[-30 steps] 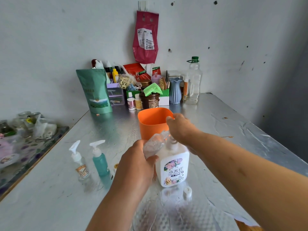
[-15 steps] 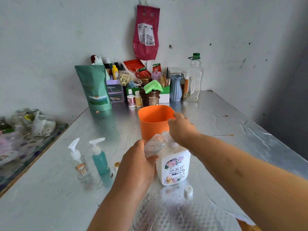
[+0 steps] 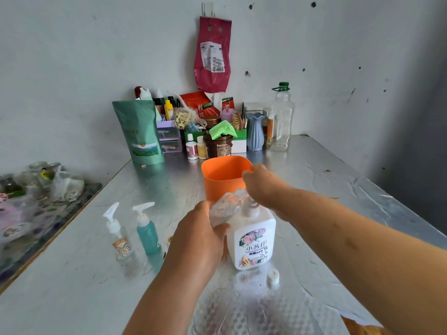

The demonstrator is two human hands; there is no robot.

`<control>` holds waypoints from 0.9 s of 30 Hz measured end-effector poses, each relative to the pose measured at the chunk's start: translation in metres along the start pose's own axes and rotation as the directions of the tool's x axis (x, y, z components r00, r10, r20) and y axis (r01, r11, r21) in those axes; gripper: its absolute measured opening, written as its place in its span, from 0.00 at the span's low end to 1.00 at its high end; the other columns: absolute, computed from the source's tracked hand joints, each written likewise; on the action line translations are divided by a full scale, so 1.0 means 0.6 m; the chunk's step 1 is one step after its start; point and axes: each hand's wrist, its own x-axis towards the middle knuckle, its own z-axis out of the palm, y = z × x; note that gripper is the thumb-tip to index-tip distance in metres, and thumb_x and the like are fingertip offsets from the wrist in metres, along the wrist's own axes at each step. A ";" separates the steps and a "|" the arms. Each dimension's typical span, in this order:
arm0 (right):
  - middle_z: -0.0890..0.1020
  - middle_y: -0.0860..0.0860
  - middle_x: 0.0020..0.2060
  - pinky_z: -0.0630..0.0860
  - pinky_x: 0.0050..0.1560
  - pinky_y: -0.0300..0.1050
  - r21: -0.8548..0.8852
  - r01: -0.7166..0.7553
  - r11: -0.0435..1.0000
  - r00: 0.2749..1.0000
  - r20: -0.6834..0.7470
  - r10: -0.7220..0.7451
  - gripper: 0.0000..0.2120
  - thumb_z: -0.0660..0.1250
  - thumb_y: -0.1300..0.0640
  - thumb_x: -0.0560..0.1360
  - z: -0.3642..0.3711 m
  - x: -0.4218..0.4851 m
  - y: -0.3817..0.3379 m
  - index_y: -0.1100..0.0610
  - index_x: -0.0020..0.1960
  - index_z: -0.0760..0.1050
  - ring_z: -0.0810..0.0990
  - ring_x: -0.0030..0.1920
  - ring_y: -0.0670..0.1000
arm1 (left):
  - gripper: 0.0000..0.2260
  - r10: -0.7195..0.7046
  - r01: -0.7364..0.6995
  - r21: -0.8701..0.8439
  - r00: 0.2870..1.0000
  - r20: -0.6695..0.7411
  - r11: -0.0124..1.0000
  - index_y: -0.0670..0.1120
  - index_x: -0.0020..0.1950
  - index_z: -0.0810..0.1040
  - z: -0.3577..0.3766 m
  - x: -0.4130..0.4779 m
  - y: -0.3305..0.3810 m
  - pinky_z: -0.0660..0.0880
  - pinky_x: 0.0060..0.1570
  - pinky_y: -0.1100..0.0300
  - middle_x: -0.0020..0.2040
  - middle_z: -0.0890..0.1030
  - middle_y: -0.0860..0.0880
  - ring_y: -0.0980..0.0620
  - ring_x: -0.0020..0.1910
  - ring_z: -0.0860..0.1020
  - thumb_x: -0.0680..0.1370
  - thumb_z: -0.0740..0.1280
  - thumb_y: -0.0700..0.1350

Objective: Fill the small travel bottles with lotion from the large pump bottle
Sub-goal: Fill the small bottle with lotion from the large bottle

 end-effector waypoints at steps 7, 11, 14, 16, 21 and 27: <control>0.64 0.59 0.72 0.58 0.72 0.54 -0.170 0.048 0.984 0.998 -0.029 -0.053 0.19 0.51 0.62 0.83 0.003 -0.003 0.002 0.63 0.72 0.64 0.61 0.72 0.59 | 0.12 -0.012 0.013 -0.037 1.000 0.023 0.999 0.56 0.60 0.74 0.009 0.010 -0.014 0.71 0.38 0.68 0.45 0.79 0.60 0.66 0.38 0.76 0.78 0.69 0.47; 0.57 0.55 0.76 0.54 0.73 0.51 -0.171 0.025 0.985 1.000 -0.012 -0.027 0.21 0.48 0.62 0.83 0.010 -0.001 0.003 0.59 0.76 0.58 0.57 0.74 0.59 | 0.14 -0.028 0.028 -0.022 0.999 0.018 0.999 0.53 0.63 0.74 0.011 0.007 -0.013 0.72 0.49 0.60 0.54 0.81 0.56 0.54 0.53 0.78 0.78 0.69 0.47; 0.58 0.57 0.75 0.56 0.73 0.53 -0.141 0.001 0.990 1.000 -0.015 -0.003 0.21 0.48 0.59 0.83 0.009 0.000 -0.001 0.57 0.76 0.57 0.58 0.73 0.60 | 0.14 -0.018 0.018 -0.005 1.000 0.012 1.000 0.54 0.62 0.74 0.008 0.003 -0.010 0.71 0.45 0.62 0.52 0.80 0.57 0.56 0.50 0.78 0.78 0.68 0.47; 0.60 0.59 0.73 0.59 0.72 0.56 -0.125 -0.019 0.992 1.000 -0.010 0.018 0.19 0.49 0.60 0.82 0.008 0.003 -0.002 0.59 0.73 0.61 0.60 0.72 0.62 | 0.12 -0.009 0.009 0.001 1.000 0.007 1.000 0.54 0.61 0.74 0.004 0.002 -0.007 0.70 0.41 0.62 0.48 0.79 0.59 0.58 0.45 0.77 0.78 0.68 0.47; 0.70 0.63 0.66 0.66 0.67 0.61 -0.112 0.047 0.993 0.999 -0.002 -0.048 0.16 0.51 0.59 0.82 -0.002 -0.004 -0.001 0.63 0.65 0.69 0.68 0.67 0.64 | 0.12 -0.013 0.013 0.010 1.000 0.000 1.000 0.55 0.60 0.74 -0.001 -0.002 0.000 0.72 0.48 0.57 0.50 0.80 0.57 0.53 0.52 0.78 0.78 0.68 0.48; 0.65 0.61 0.68 0.64 0.69 0.59 -0.108 -0.017 0.994 0.999 -0.030 0.014 0.11 0.52 0.64 0.81 -0.002 -0.006 -0.009 0.61 0.58 0.70 0.65 0.68 0.62 | 0.10 0.006 -0.006 -0.005 1.000 -0.006 1.000 0.55 0.59 0.74 0.001 -0.001 -0.002 0.70 0.43 0.59 0.42 0.78 0.59 0.59 0.41 0.76 0.78 0.68 0.47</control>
